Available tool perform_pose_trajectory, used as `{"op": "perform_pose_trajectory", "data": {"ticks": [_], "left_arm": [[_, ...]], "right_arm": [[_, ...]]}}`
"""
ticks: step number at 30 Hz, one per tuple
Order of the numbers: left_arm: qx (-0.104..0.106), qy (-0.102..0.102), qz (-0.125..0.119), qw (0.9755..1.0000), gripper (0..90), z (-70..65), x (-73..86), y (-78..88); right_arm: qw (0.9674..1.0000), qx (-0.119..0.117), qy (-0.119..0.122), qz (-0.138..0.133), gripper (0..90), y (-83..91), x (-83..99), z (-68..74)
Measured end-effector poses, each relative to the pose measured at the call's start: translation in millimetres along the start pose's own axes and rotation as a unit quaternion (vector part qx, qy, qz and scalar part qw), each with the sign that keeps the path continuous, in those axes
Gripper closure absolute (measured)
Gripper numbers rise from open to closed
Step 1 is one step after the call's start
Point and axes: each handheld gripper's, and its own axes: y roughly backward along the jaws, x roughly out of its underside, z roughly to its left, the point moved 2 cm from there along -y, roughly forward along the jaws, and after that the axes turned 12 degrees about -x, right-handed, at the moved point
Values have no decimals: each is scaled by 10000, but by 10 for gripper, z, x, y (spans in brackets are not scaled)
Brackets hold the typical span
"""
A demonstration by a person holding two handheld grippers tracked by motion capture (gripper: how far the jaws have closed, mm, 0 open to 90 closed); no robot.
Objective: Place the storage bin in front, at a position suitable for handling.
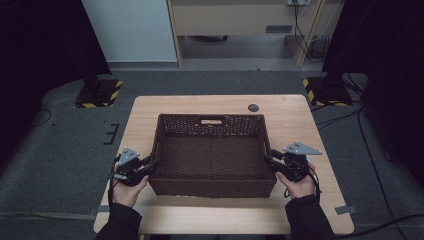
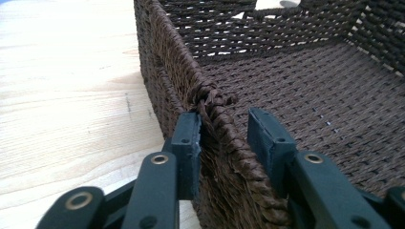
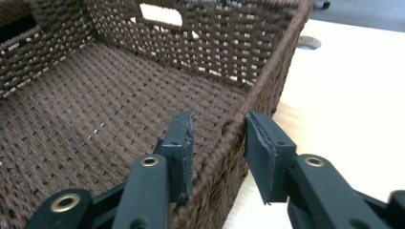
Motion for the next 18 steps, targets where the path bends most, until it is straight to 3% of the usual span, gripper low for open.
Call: {"op": "perform_pose_trajectory", "data": {"ticks": [2,3,6,8,9,14,18], "left_arm": [[-6,-25,-16,10000,631,2,1,-2],[-33,-44,-20,10000,606,4,0,-3],[-73,-69,-34,9999,584,13,3,-8],[-75,-76,-24,9999,583,13,2,-8],[-88,-97,-9,9999,583,10,0,-6],[-141,-148,44,9998,572,6,-11,-9],[-140,-142,99,9998,568,7,-18,-13]], "right_arm": [[10000,39,-4,-88,536,21,-20,-6],[9994,76,-7,-348,492,101,-68,-44],[9987,148,-42,-481,440,169,-89,-101],[9976,389,-117,-560,421,278,-59,-245],[9976,389,-117,-560,421,278,-59,-245],[9961,757,-302,-345,403,364,125,-491],[9932,1099,-374,78,403,389,352,-693]]}}
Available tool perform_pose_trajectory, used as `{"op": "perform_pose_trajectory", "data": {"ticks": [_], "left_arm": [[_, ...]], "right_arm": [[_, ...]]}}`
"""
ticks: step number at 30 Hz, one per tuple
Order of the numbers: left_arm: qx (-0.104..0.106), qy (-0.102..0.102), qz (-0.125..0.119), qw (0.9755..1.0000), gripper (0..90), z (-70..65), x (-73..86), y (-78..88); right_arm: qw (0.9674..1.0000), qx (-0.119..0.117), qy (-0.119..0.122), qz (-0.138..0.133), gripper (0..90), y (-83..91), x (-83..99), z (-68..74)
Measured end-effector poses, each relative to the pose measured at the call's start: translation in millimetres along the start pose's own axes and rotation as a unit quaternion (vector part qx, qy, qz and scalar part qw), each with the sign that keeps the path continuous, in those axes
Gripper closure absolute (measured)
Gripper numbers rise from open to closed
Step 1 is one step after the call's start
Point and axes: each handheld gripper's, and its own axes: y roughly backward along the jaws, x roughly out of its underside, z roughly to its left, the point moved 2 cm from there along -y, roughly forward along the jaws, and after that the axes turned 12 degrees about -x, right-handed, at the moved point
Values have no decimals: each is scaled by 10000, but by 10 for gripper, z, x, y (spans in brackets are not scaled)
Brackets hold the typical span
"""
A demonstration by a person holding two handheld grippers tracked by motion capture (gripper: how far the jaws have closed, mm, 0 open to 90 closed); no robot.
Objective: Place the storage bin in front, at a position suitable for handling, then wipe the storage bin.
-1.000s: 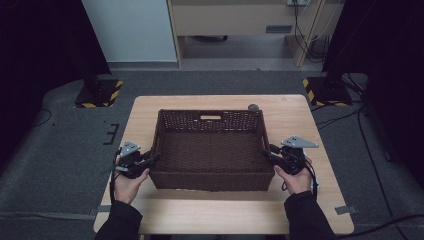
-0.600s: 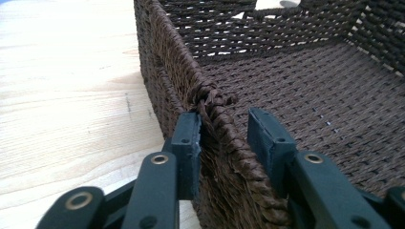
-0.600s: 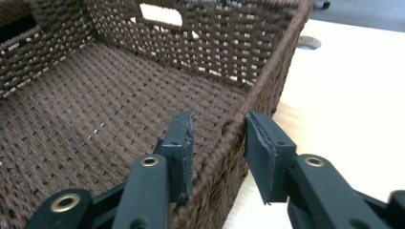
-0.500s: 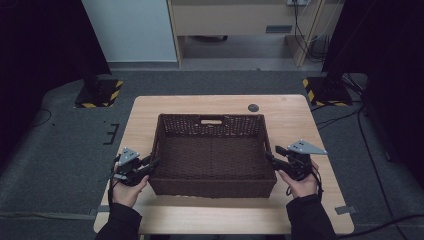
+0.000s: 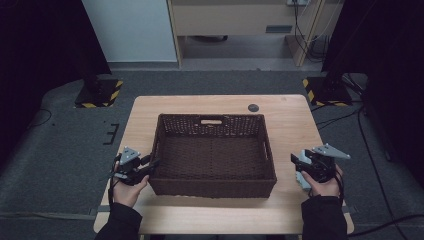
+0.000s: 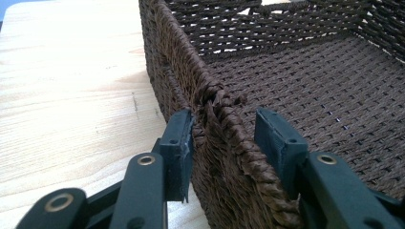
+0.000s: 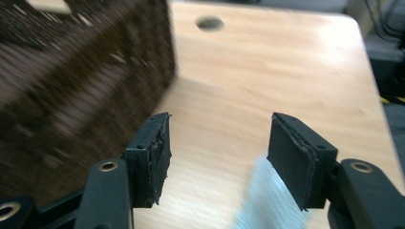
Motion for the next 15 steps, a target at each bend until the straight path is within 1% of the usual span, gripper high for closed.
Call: {"op": "perform_pose_trajectory", "data": {"ticks": [1,3,4,6,7,8,9,14,15], "left_arm": [[0,0,0,10000,567,0,0,0],[15,9,14,10000,564,1,-1,-3],[20,7,21,10000,564,2,-2,-4],[11,-9,27,10000,561,3,-4,-5],[-3,-6,25,10000,556,2,-3,-5],[-20,2,15,10000,550,2,-1,-5],[-20,2,15,10000,546,2,-1,-5],[-22,28,29,10000,527,12,1,-10],[-19,22,46,10000,525,13,-1,-11]], "right_arm": [[10000,0,0,0,403,0,0,0],[9997,161,-17,155,410,33,102,-75],[9997,161,-17,155,410,33,102,-75],[9995,184,-88,253,424,52,167,-100],[9993,219,-84,303,434,53,203,-114],[9986,232,-135,447,457,52,267,-139],[9986,232,-135,447,457,52,267,-139],[9967,255,-247,728,506,0,367,-206],[9963,235,-218,794,513,-14,381,-221]]}}
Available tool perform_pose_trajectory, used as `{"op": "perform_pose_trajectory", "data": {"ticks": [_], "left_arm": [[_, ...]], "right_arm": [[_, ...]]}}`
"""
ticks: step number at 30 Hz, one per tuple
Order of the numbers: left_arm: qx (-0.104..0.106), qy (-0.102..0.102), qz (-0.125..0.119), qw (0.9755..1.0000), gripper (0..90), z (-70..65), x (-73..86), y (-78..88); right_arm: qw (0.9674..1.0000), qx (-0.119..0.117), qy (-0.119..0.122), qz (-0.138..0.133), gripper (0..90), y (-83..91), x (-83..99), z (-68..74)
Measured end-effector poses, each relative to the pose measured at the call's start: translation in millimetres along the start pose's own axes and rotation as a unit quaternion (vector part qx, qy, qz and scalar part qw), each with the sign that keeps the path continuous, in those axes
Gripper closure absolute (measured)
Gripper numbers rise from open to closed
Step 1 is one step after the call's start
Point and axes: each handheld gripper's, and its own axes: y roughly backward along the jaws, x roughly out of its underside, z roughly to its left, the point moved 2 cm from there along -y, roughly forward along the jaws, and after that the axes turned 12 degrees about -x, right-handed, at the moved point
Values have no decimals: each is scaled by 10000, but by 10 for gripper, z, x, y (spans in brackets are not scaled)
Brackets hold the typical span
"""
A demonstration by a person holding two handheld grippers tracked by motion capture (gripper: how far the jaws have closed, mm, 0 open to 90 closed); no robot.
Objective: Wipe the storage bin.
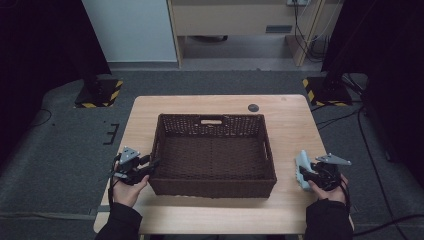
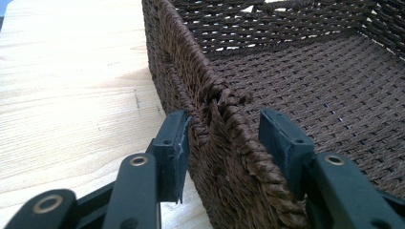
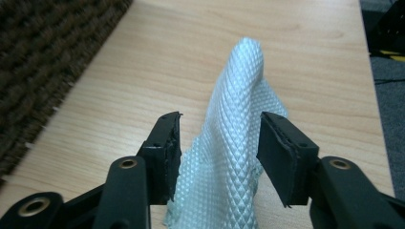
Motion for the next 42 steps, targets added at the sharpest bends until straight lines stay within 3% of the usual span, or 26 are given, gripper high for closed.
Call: {"op": "perform_pose_trajectory", "data": {"ticks": [6,9,10,14,21,25,28,32,42], "left_arm": [[69,66,18,10000,510,15,3,-10],[72,36,24,10000,512,13,0,-10],[85,35,21,10000,529,9,0,-10],[133,-4,31,9999,572,1,-5,-8],[128,-110,109,9998,598,-15,-24,-6],[184,-66,120,9997,599,-5,-24,-13],[171,-109,135,9997,601,-10,-29,-12],[154,-140,155,9997,605,-16,-35,-12],[141,-144,182,9996,623,-18,-58,-27]], "right_arm": [[9998,-11,-22,203,598,-46,48,-50],[9997,-15,-42,241,688,-70,42,-67],[9995,-35,-61,305,757,-86,35,-67],[9994,-131,-10,306,823,-71,13,-45],[9995,-296,63,73,830,-25,-93,5],[9985,-478,157,-232,828,7,-178,59],[9980,-543,151,-274,827,3,-196,94],[9970,-578,249,-458,827,-12,-286,151],[9954,-621,382,-624,828,-90,-464,227]]}}
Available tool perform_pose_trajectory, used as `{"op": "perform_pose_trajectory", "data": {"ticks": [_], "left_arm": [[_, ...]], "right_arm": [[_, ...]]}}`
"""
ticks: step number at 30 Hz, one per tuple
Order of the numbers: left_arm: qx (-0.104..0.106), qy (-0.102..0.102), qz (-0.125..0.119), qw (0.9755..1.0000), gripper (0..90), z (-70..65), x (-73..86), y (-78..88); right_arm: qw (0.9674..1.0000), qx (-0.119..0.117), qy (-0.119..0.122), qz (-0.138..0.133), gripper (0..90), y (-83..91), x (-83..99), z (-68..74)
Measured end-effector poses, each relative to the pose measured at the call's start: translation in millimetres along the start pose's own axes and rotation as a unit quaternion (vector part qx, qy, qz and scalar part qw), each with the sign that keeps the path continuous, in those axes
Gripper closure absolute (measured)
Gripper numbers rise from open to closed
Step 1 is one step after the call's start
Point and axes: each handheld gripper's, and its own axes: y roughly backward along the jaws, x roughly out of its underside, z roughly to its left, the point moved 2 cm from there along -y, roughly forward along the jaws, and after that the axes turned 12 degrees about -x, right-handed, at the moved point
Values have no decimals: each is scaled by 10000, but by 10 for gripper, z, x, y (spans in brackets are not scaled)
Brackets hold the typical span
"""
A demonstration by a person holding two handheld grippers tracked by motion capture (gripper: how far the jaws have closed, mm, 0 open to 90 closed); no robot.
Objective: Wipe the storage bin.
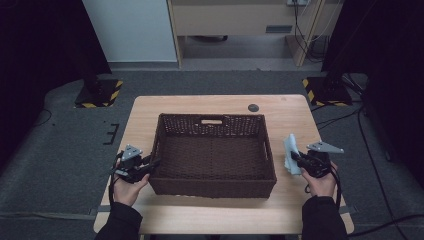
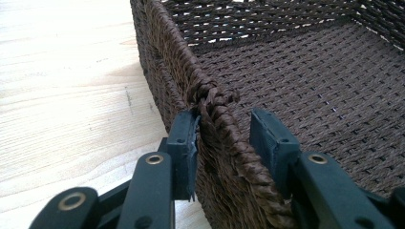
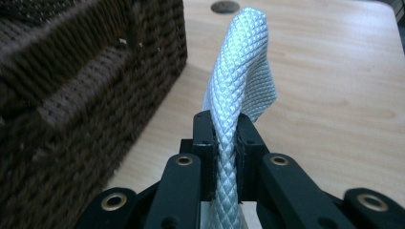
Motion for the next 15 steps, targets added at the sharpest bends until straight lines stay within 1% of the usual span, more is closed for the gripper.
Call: {"op": "perform_pose_trajectory", "data": {"ticks": [2,8,9,10,11,14,15], "left_arm": [[-15,-57,14,10000,634,0,-4,1],[-14,-124,23,9999,643,1,-11,0],[-5,-128,19,9999,645,3,-13,-3],[7,-143,20,9999,645,7,-16,-7],[15,-122,13,9999,649,9,-22,-13],[50,-111,23,9999,653,23,-26,-21],[56,-68,2,10000,653,21,-24,-23]], "right_arm": [[9999,-42,13,-101,829,-19,-56,18],[9997,-80,18,-215,829,-57,-143,27],[9996,-97,0,-254,829,-96,-191,25],[9996,-97,0,-254,829,-96,-191,25],[9996,-121,40,-256,829,-167,-248,22],[9996,-136,86,-226,829,-234,-295,25],[9996,-140,100,-226,830,-277,-323,31]]}}
